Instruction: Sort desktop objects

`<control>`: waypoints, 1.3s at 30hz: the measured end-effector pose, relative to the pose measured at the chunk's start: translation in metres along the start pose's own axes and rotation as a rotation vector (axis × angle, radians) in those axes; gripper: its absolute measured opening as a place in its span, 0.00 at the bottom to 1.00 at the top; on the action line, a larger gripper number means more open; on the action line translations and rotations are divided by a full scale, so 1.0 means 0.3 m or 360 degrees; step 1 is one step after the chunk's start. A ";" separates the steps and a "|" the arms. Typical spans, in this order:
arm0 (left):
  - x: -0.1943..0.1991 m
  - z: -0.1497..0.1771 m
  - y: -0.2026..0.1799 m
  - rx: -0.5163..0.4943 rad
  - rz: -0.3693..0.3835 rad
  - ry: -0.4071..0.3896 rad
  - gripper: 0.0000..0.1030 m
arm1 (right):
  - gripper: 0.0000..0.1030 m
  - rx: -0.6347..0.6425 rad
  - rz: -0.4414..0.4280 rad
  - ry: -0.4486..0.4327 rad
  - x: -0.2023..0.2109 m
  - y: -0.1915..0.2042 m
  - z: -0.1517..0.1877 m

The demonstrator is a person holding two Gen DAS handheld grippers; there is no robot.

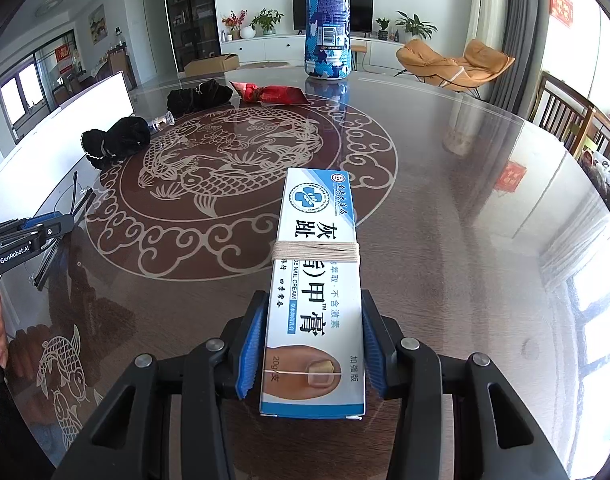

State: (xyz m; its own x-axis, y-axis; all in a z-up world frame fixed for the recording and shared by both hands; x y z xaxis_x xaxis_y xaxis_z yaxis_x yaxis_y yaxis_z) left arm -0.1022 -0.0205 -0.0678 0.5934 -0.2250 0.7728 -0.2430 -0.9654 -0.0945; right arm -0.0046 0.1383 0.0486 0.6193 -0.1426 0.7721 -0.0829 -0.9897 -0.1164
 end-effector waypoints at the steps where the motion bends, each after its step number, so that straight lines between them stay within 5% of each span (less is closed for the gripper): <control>1: -0.001 0.000 0.001 0.0002 0.0003 -0.0003 0.30 | 0.44 0.0000 0.0000 0.0000 0.000 0.000 0.000; 14: 0.003 0.004 0.011 0.0026 0.0036 -0.0007 0.31 | 0.44 0.0001 0.0003 0.0000 0.001 0.000 0.002; 15: 0.003 0.004 0.008 0.0019 0.0041 -0.0005 0.33 | 0.44 0.0001 0.0003 0.0000 0.001 0.000 0.002; 16: 0.002 0.005 0.003 0.0005 0.0049 -0.0001 0.42 | 0.44 0.0001 0.0004 0.0000 0.001 0.000 0.002; 17: -0.002 0.005 -0.003 -0.0007 0.0022 0.0012 0.62 | 0.44 0.0002 0.0005 0.0000 0.001 0.000 0.002; 19: -0.004 0.005 0.001 -0.0002 -0.0048 0.0017 0.75 | 0.44 0.0005 0.0009 -0.0001 0.000 0.001 0.002; 24: -0.009 0.004 0.029 0.0055 0.0009 0.0032 0.75 | 0.44 0.0007 0.0012 -0.0001 0.000 0.000 0.003; 29: -0.018 0.004 0.023 0.0039 0.0015 0.0060 0.87 | 0.44 0.0010 0.0016 -0.0002 0.001 -0.001 0.004; 39: -0.017 0.006 0.024 0.0036 0.0017 0.0063 0.88 | 0.44 0.0012 0.0020 -0.0003 0.002 -0.002 0.005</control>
State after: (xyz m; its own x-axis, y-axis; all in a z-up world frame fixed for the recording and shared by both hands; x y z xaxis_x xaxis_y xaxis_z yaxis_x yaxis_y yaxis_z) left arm -0.1057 -0.0266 -0.0735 0.5600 -0.2305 0.7958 -0.2315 -0.9658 -0.1168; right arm -0.0031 0.1389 0.0483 0.6194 -0.1549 0.7696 -0.0848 -0.9878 -0.1306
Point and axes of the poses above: each gripper's, at about its wrist camera, not at the fingertips, and x roughly against the way its jaws point, y to its left, z to its underside, the point moved 1 cm from there along -x, roughly the way its jaws point, and after that the axes turned 9 degrees about z, right-handed, at the moved point
